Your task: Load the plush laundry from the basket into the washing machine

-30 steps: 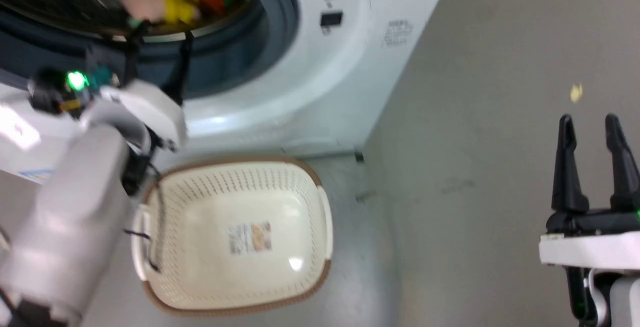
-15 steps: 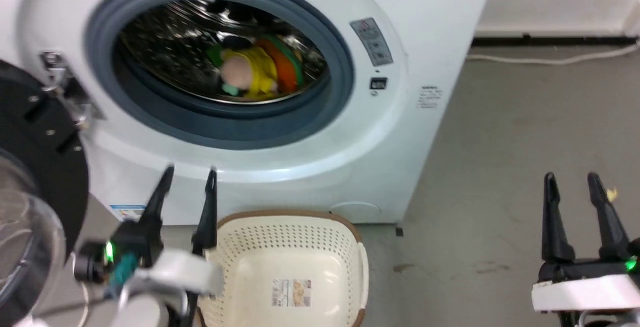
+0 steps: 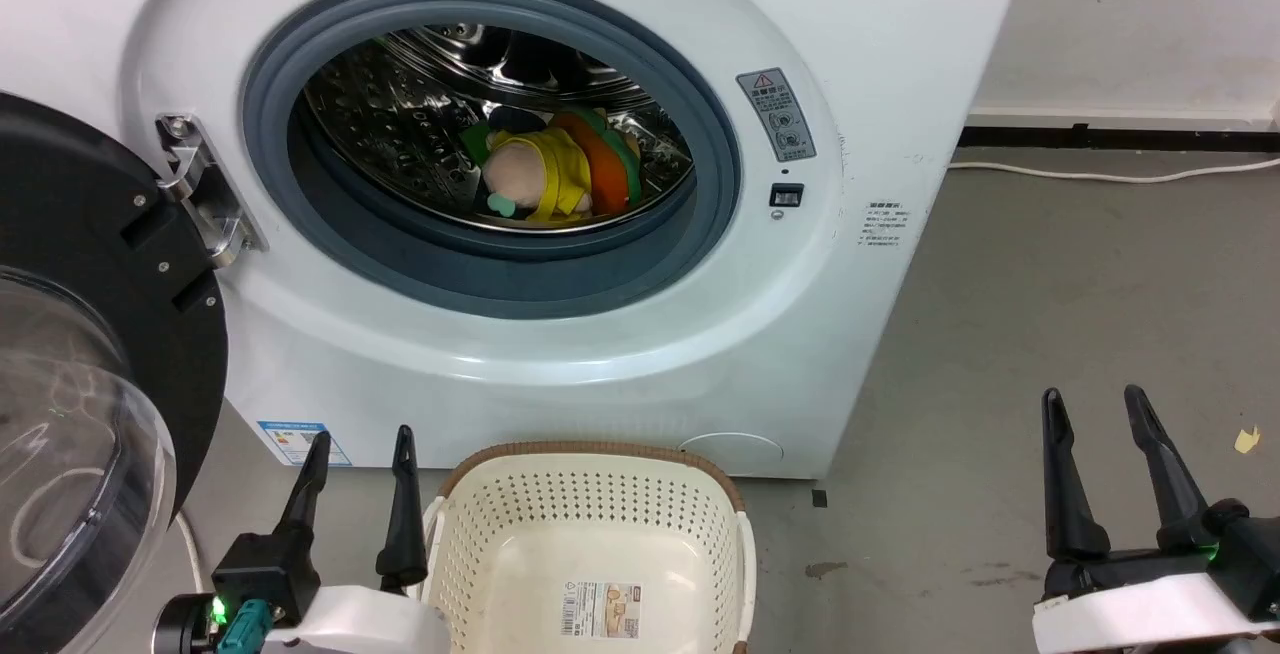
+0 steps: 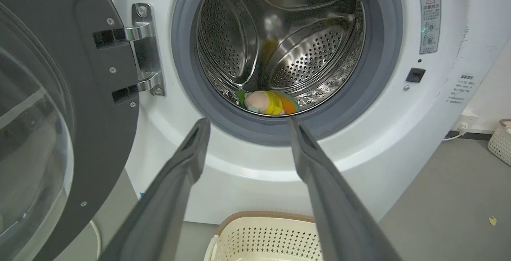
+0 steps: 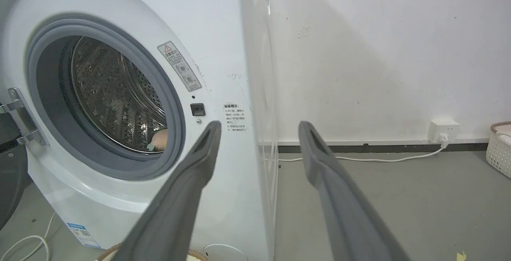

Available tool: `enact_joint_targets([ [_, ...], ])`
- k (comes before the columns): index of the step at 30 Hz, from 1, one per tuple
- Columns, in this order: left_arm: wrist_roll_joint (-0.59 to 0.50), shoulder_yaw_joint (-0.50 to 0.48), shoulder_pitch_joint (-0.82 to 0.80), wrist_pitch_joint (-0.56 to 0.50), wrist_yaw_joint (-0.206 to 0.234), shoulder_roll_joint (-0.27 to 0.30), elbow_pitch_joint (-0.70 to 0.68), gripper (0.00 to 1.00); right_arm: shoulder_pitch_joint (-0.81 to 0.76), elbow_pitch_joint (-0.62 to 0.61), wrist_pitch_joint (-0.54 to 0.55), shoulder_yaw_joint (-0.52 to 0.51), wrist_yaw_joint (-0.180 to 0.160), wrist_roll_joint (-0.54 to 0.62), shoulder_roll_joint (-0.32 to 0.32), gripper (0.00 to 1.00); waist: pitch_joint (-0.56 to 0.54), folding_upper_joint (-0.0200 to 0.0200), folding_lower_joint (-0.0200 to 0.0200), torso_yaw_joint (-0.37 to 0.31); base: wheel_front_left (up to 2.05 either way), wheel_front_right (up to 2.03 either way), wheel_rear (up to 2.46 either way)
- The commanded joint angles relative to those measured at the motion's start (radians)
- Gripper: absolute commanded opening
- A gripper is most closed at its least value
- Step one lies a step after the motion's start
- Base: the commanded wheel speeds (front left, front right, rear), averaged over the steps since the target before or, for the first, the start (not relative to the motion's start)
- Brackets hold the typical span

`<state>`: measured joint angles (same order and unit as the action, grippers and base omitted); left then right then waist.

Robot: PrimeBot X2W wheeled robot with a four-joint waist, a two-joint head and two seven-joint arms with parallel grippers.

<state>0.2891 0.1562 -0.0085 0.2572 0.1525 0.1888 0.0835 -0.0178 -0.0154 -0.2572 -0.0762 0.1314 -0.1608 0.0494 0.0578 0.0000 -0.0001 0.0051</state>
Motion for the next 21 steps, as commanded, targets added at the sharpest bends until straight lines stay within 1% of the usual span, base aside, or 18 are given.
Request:
enact_joint_targets([
  [1,-0.008,-0.006,0.012,0.004,-0.005,-0.006,0.002,1.00,-0.018,0.003,-0.005,0.002,-0.001,-0.001,0.001,1.00,0.000,0.0000,0.0001,0.001,0.00,0.00,0.00],
  [2,-0.022,-0.022,0.014,0.004,-0.013,-0.021,0.004,1.00,-0.019,0.007,-0.005,0.003,-0.001,-0.003,0.001,1.00,0.000,0.0000,0.0001,0.004,0.00,0.00,0.00],
  [3,-0.022,-0.022,0.014,0.004,-0.013,-0.021,0.004,1.00,-0.019,0.007,-0.005,0.003,-0.001,-0.003,0.001,1.00,0.000,0.0000,0.0001,0.004,0.00,0.00,0.00],
  [4,-0.034,-0.038,0.012,0.004,-0.024,-0.033,0.008,1.00,-0.019,0.010,-0.005,0.005,-0.001,-0.004,0.001,1.00,0.000,0.0000,0.0001,0.006,0.00,0.00,0.00],
  [5,-0.034,-0.038,0.012,0.004,-0.024,-0.033,0.008,1.00,-0.019,0.010,-0.005,0.005,-0.001,-0.004,0.001,1.00,0.000,0.0000,0.0001,0.006,0.00,0.00,0.00],
  [9,-0.055,-0.068,0.006,0.004,-0.049,-0.053,0.011,1.00,-0.013,0.014,-0.005,0.015,-0.001,-0.007,0.001,1.00,0.005,0.0000,0.0001,0.010,0.00,0.00,0.00],
  [10,-0.053,-0.067,0.005,-0.001,-0.049,-0.052,0.009,0.00,-0.004,0.010,0.000,0.015,0.000,-0.004,0.000,0.00,0.005,0.0000,0.0001,0.010,0.00,0.00,0.00],
  [21,-0.067,-0.073,0.005,-0.017,-0.056,-0.057,0.003,0.00,-0.002,0.010,0.016,0.020,0.000,0.006,0.000,0.00,0.001,0.0000,0.0002,0.009,0.00,0.00,0.00],
])
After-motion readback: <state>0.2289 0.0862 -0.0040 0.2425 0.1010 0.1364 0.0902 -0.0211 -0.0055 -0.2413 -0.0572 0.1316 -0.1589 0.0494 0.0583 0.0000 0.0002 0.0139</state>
